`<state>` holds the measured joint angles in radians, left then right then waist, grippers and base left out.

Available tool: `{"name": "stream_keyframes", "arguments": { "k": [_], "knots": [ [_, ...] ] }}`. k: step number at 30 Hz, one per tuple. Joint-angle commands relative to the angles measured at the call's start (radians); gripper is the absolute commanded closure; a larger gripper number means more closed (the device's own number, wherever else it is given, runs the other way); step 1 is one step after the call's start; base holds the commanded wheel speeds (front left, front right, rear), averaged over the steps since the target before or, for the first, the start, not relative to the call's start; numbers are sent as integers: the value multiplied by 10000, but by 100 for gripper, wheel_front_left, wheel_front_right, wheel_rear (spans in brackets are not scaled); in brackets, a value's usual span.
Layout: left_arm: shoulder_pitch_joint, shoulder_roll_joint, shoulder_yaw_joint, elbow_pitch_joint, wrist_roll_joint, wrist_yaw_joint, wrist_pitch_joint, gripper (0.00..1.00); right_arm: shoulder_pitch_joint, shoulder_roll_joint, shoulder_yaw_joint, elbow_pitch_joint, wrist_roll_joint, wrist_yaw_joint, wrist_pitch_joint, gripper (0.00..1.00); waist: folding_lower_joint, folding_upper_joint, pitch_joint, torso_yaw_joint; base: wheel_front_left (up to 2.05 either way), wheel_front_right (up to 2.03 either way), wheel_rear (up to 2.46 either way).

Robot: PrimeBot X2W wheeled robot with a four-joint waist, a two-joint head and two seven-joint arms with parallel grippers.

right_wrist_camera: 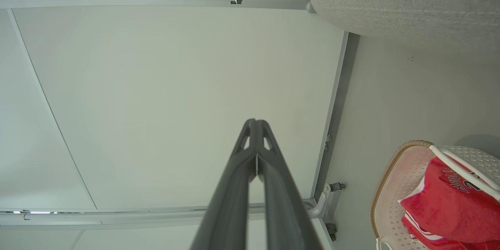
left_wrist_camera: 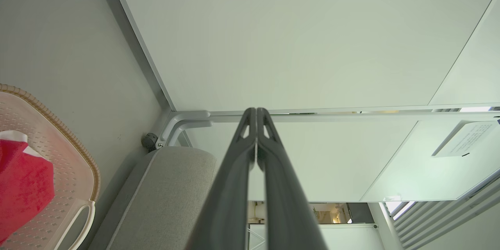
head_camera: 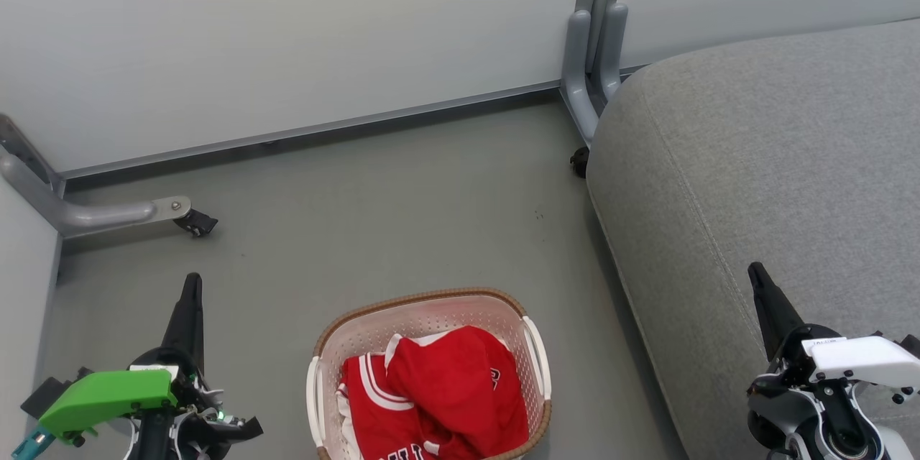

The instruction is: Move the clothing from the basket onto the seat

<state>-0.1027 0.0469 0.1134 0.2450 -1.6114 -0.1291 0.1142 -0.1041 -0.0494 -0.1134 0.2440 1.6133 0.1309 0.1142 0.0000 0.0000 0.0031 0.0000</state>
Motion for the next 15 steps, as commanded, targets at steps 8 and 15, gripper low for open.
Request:
{"name": "stream_keyframes", "arguments": {
  "k": [8, 15],
  "knots": [
    [194, -69, -92, 251, 64, 5, -127, 0, 236, 101, 70, 252, -97, -4, -119, 0, 0, 0, 5, 5, 0, 0, 0],
    [185, -57, -196, 90, 476, 3, -482, 0, 295, 87, 146, 82, -519, -3, -477, 0, 0, 0, 15, 22, 0, 0, 0]
  ]
}}
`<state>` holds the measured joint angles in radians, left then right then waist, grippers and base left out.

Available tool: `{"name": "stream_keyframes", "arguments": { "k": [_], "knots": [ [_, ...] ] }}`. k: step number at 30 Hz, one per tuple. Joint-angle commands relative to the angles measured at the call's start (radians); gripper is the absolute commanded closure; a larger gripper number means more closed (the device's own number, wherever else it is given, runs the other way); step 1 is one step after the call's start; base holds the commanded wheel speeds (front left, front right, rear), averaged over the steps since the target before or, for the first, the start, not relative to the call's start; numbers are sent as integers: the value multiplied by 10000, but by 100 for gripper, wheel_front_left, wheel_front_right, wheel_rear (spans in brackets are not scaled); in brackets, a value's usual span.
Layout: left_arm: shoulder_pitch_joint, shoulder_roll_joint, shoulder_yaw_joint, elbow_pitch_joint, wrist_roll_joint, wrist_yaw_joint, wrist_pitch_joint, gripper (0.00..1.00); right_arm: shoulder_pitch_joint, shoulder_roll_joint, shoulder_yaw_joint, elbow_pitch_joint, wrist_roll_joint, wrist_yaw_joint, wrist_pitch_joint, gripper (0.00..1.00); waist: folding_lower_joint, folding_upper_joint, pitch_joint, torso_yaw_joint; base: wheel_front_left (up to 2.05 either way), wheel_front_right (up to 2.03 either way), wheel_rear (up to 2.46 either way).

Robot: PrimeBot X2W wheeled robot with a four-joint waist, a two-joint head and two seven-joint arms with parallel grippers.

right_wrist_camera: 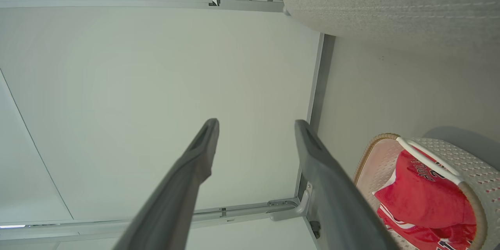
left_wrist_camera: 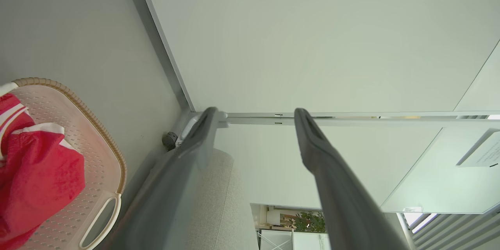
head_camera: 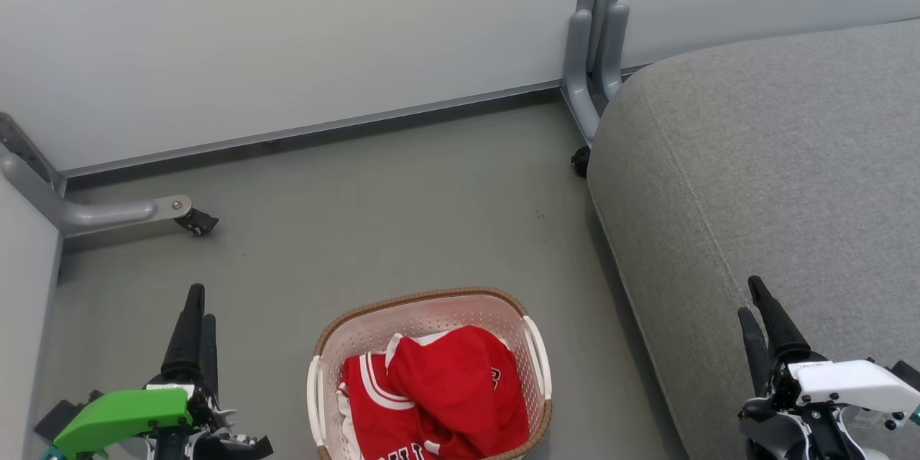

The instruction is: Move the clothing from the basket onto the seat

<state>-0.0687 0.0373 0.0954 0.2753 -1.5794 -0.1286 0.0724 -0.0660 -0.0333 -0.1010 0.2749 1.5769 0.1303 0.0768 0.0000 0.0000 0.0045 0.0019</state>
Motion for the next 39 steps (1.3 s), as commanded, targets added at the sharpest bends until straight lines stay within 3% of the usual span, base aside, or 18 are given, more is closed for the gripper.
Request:
{"name": "stream_keyframes", "arguments": {
  "k": [1, 12, 39],
  "knots": [
    [-160, 40, -21, -230, 240, -3, -107, 0, -78, -76, 32, -251, -226, 2, -145, 0, 0, 0, 2, 5, 0, 0, 0],
    [-257, 58, -233, -497, 1954, 40, -603, 0, -6, -96, 141, -643, -1863, 3, -645, 0, 0, 0, 20, 34, 0, 0, 0],
    [-336, 96, -1531, -1077, 7646, 892, -1589, 0, 91, -134, 803, -1363, -7210, 3, -1636, 0, 0, 0, 71, 139, 0, 0, 0]
  ]
}}
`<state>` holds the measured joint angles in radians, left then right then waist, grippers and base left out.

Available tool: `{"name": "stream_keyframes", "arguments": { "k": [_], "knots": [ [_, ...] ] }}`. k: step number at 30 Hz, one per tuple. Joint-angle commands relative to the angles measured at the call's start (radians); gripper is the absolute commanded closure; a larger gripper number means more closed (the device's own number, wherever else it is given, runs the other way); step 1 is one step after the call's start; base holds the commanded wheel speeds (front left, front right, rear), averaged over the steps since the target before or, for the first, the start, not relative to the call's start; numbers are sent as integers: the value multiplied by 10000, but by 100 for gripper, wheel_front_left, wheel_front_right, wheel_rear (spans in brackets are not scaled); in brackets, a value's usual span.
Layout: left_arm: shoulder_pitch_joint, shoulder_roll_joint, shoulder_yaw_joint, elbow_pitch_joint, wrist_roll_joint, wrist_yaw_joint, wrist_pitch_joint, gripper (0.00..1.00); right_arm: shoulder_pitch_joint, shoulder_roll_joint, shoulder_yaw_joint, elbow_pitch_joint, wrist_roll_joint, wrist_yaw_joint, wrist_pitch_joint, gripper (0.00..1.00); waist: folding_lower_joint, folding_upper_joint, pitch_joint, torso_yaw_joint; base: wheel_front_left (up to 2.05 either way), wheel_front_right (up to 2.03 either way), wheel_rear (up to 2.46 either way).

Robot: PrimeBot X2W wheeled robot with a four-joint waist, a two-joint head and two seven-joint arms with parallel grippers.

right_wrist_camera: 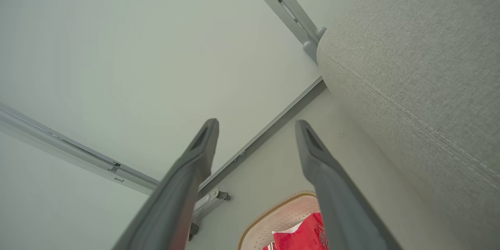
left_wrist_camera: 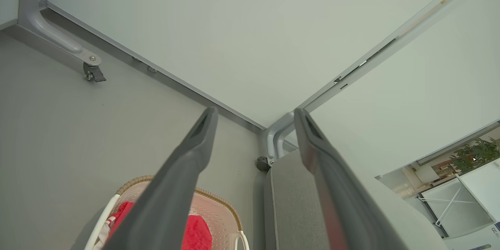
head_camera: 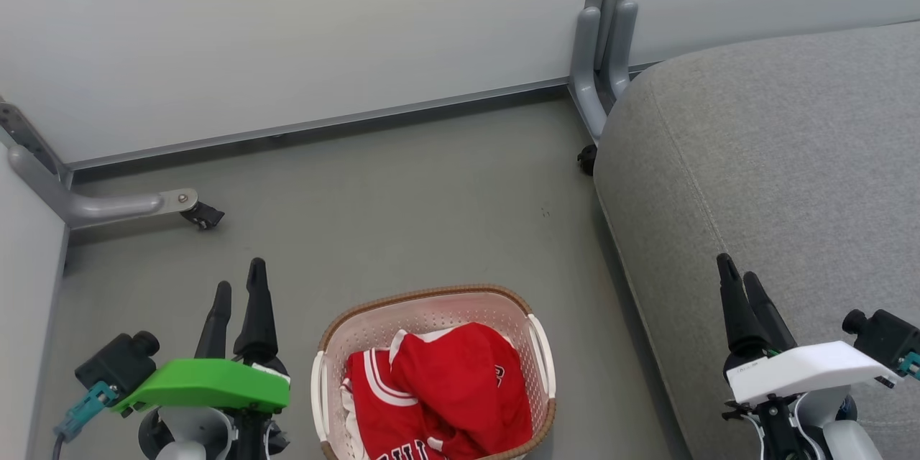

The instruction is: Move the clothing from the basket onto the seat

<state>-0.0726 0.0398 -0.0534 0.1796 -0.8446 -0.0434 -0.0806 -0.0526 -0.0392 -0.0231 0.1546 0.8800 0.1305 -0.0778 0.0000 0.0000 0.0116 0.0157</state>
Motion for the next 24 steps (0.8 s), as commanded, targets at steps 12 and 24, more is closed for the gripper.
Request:
{"name": "stream_keyframes", "arguments": {
  "k": [12, 24],
  "knots": [
    [-361, 84, -414, 16, 2010, 187, -421, 0, -42, -87, 275, -143, -2070, 2, -449, 0, 0, 0, 41, 36, 0, 0, 0],
    [-394, 96, -726, 151, 3426, 277, -748, 0, -13, -99, 436, 4, -3475, 2, -783, 0, 0, 0, 44, 75, 0, 0, 0]
  ]
}}
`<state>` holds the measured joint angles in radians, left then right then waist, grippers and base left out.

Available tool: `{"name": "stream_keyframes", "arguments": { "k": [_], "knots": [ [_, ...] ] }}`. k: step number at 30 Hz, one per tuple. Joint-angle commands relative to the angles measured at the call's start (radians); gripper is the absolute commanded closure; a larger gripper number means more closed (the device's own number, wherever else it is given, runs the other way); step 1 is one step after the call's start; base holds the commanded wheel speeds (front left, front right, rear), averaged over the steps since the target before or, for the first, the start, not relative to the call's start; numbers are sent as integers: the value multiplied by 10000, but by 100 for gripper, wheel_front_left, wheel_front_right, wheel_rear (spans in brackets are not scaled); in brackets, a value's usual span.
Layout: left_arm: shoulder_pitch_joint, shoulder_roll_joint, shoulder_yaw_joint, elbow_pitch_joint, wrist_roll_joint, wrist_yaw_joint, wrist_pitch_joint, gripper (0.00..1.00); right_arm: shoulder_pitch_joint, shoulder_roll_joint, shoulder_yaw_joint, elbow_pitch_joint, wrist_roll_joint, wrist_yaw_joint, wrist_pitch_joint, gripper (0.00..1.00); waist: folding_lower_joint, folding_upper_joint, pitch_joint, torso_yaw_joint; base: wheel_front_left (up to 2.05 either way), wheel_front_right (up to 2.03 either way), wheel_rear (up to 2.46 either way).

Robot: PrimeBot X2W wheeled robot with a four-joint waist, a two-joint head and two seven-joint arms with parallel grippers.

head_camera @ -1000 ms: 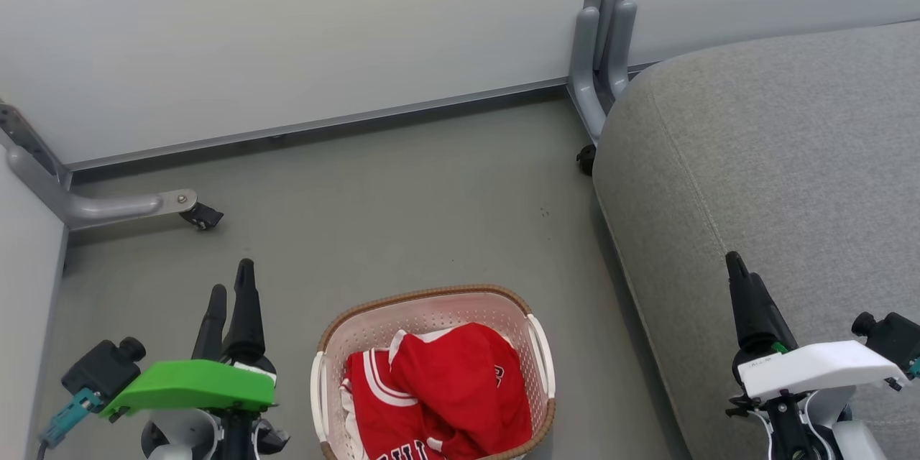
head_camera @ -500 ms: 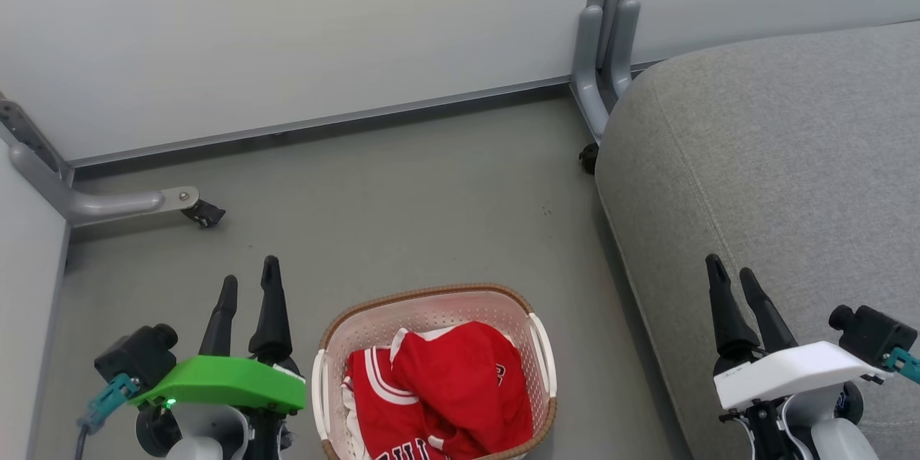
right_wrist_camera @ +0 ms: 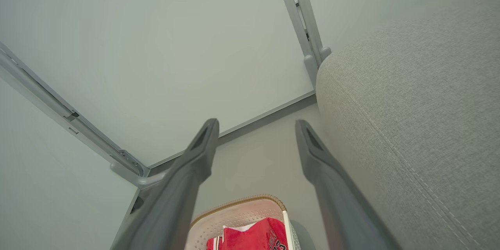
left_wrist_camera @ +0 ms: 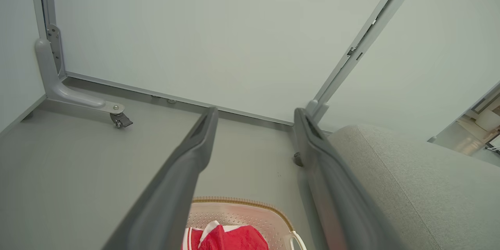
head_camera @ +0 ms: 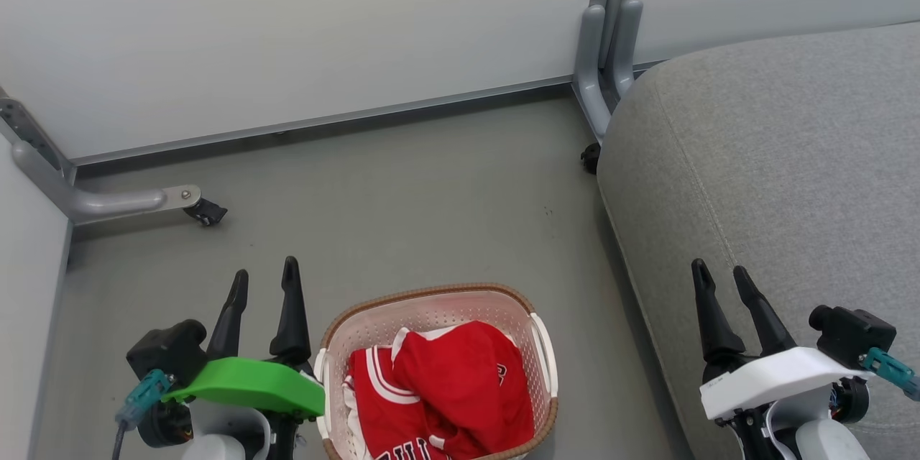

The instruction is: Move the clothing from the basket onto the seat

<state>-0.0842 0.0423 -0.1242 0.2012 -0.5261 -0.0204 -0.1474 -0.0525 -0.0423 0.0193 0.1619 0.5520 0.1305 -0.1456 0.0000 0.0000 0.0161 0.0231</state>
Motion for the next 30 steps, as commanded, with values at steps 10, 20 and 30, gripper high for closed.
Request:
{"name": "stream_keyframes", "arguments": {
  "k": [10, 20, 30],
  "knots": [
    [-296, 81, -249, -73, 1220, 158, -324, 0, -31, -75, 78, -20, -1251, 3, -343, 0, 0, 0, 11, 55, 0, 0, 0],
    [-303, 89, -412, -52, 2149, 261, -545, 0, -37, -82, 171, 48, -2193, 3, -564, 0, 0, 0, 32, 95, 0, 0, 0],
    [-348, 95, -594, -82, 3001, 339, -763, 0, -72, -91, 304, 84, -3011, 3, -790, 0, 0, 0, 109, 122, 0, 0, 0]
  ]
}}
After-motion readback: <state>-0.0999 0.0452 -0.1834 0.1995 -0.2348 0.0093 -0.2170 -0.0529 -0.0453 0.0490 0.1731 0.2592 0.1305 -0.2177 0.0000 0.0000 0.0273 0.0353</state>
